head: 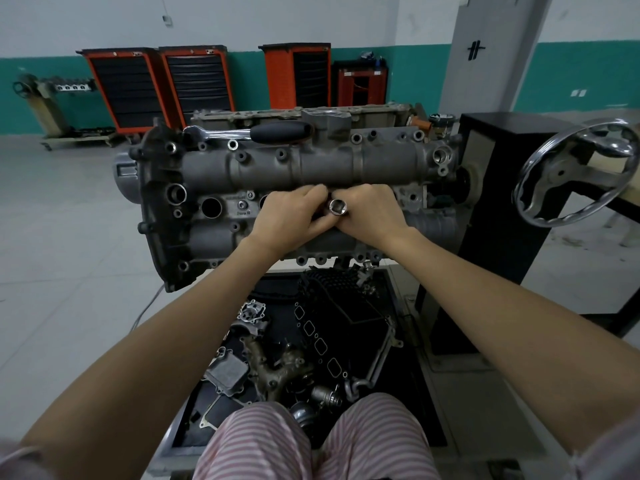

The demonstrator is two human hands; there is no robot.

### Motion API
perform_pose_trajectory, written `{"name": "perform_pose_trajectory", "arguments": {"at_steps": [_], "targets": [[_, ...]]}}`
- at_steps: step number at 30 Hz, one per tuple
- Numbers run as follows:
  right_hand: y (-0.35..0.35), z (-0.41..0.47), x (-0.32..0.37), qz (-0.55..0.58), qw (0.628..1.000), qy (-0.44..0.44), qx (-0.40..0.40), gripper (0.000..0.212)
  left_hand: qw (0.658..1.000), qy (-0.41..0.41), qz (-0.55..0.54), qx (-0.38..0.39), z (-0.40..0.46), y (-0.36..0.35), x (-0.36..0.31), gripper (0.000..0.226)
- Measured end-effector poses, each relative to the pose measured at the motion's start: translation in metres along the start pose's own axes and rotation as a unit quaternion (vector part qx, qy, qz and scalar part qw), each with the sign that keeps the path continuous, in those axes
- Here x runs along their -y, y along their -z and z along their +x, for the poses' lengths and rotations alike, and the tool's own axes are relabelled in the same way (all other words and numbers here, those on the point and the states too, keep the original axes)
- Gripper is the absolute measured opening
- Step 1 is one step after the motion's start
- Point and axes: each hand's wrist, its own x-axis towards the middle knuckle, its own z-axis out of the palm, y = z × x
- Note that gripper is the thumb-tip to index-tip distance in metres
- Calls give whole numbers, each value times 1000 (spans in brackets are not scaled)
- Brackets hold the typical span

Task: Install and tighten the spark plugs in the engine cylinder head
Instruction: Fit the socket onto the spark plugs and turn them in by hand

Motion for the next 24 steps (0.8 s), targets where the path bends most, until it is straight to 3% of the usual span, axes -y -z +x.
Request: {"name": "perform_pose_trajectory", "arguments": {"at_steps": [3,14,24], "targets": [[-1,1,-2,-1,1000,-10,7,17,1000,-26,1,-5,-1,-1,0,34],[-1,1,-2,-37,998,8,53,20,1000,11,-18,10,-1,1,-3,37],[-1,0,-2,-20,999,1,45,23,1000,18,-5,0,-2,0,-4,39]]}}
